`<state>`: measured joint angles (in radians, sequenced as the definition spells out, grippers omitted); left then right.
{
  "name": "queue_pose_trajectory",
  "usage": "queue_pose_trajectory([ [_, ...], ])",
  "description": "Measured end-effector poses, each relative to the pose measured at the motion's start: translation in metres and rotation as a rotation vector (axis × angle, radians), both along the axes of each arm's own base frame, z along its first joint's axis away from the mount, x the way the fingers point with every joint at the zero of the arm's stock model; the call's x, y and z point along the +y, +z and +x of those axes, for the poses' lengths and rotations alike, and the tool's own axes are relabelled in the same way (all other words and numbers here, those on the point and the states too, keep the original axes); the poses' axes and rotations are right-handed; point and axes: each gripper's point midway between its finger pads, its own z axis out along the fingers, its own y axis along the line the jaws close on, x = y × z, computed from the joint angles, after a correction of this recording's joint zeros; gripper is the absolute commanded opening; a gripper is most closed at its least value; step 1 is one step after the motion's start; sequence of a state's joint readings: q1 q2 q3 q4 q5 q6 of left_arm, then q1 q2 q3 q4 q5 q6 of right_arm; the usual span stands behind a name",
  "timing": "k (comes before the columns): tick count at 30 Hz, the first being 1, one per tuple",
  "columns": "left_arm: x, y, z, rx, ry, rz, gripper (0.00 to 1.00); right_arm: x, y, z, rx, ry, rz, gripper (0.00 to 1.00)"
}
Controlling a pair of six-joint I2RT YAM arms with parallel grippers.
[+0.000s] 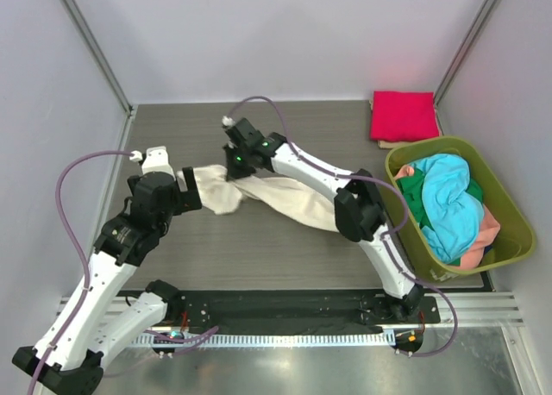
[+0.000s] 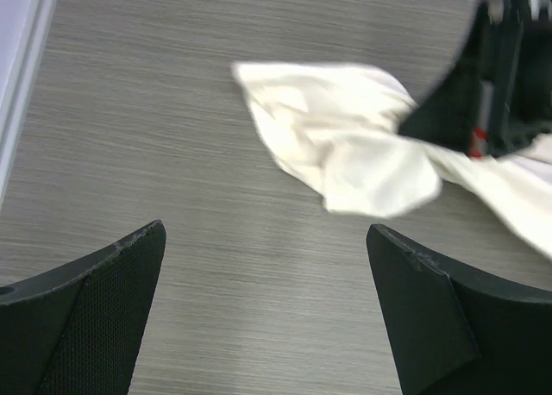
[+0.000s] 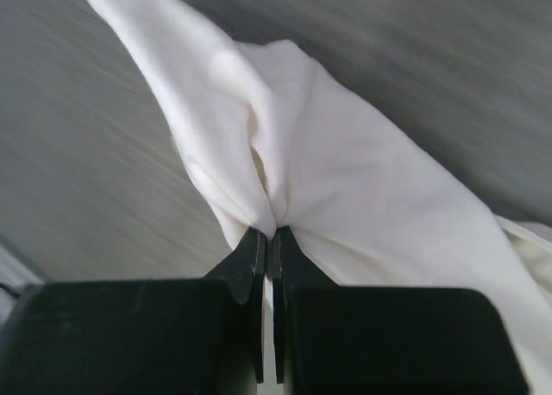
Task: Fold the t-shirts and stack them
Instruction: Move the tshirt to the center of the board, then flatten the tshirt out
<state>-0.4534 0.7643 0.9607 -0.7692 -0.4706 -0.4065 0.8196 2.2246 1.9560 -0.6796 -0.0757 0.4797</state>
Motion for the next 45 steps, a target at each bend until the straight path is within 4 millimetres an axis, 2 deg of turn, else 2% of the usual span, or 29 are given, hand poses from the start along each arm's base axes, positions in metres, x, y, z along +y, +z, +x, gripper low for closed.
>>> queue_pose_trajectory([
  [1,0.002,0.001,0.0,-0.004,0.007,0.003,1.0,0.024,0.016,0.008,-0.032,0.019,0.062,0.01],
  [2,0.003,0.001,-0.001,-0.006,0.014,0.005,1.0,0.05,0.035,0.016,-0.068,0.04,0.138,0.05],
  [3,0.005,0.002,-0.001,-0.009,0.022,0.008,1.0,0.069,0.048,0.02,-0.089,0.057,0.193,0.44],
  [5,0.009,0.003,-0.002,-0.013,0.036,0.012,1.0,0.093,0.066,0.022,-0.112,0.079,0.276,0.78],
  [6,0.01,0.003,-0.003,-0.017,0.041,0.013,1.0,0.097,0.067,0.022,-0.111,0.084,0.289,0.97],
  [7,0.011,0.004,-0.003,-0.02,0.045,0.014,1.0,0.098,0.066,0.022,-0.104,0.08,0.293,1.0],
  [9,0.012,0.005,-0.004,-0.024,0.052,0.017,1.0,0.092,0.055,0.027,-0.092,0.069,0.272,1.0],
  [11,0.013,0.005,-0.004,-0.026,0.056,0.019,1.0,0.078,0.033,0.034,-0.072,0.039,0.229,1.0],
  [14,0.014,0.005,-0.004,-0.025,0.058,0.02,1.0,0.037,-0.01,0.041,-0.026,-0.031,0.113,1.0],
  [17,0.013,0.005,-0.003,-0.022,0.056,0.021,1.0,-0.024,-0.047,0.044,0.032,-0.117,-0.01,1.0],
  [18,0.013,0.004,-0.003,-0.02,0.056,0.022,1.0,-0.037,-0.048,0.048,0.041,-0.136,-0.012,0.99],
  [21,0.011,0.001,-0.002,-0.008,0.051,0.025,1.0,-0.081,-0.034,0.069,0.012,-0.213,-0.021,0.97],
  [26,0.009,-0.003,0.0,0.012,0.043,0.029,1.0,-0.129,-0.019,0.11,-0.055,-0.311,-0.022,0.96],
  [29,0.008,-0.003,0.0,0.013,0.041,0.028,1.0,-0.144,-0.025,0.116,-0.064,-0.332,-0.054,0.96],
  [41,0.008,-0.004,0.001,0.016,0.04,0.029,1.0,-0.165,-0.056,0.106,-0.045,-0.361,-0.168,0.92],
  [43,0.008,-0.005,0.001,0.019,0.04,0.03,1.0,-0.165,-0.062,0.106,-0.047,-0.362,-0.185,0.9],
  [45,0.007,-0.005,0.001,0.021,0.039,0.031,1.0,-0.165,-0.063,0.107,-0.06,-0.361,-0.199,0.82],
])
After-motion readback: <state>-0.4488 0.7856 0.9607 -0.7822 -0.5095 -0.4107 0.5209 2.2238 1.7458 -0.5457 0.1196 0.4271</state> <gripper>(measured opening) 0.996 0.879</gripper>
